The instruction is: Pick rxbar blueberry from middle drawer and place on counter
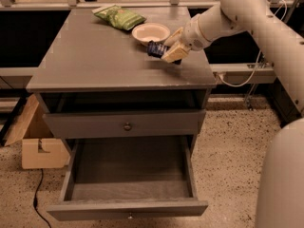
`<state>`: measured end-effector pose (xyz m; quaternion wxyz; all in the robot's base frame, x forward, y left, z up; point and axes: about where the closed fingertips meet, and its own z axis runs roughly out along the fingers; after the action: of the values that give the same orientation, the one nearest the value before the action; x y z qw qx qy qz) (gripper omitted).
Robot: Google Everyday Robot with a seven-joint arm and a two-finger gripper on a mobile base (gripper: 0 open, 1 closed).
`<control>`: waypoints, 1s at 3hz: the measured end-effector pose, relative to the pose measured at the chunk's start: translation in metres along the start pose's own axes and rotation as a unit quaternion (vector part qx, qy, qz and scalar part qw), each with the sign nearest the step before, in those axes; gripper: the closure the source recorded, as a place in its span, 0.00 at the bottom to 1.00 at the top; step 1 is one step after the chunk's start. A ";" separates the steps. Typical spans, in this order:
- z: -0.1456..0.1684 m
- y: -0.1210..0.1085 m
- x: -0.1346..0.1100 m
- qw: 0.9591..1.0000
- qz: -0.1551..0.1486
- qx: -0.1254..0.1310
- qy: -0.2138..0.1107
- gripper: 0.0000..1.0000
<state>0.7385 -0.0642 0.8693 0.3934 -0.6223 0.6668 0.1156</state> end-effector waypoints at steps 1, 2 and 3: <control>0.006 -0.011 -0.004 1.000 0.013 -0.001 0.000 0.31; 0.008 -0.014 -0.006 1.000 0.017 -0.003 0.000 0.08; 0.006 -0.015 -0.005 1.000 0.019 -0.003 0.000 0.00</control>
Offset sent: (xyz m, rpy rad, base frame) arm 0.0203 0.0018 0.0110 0.0152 0.0275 -0.0338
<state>0.7540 -0.0593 0.8735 0.3896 -0.6104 0.6782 0.1251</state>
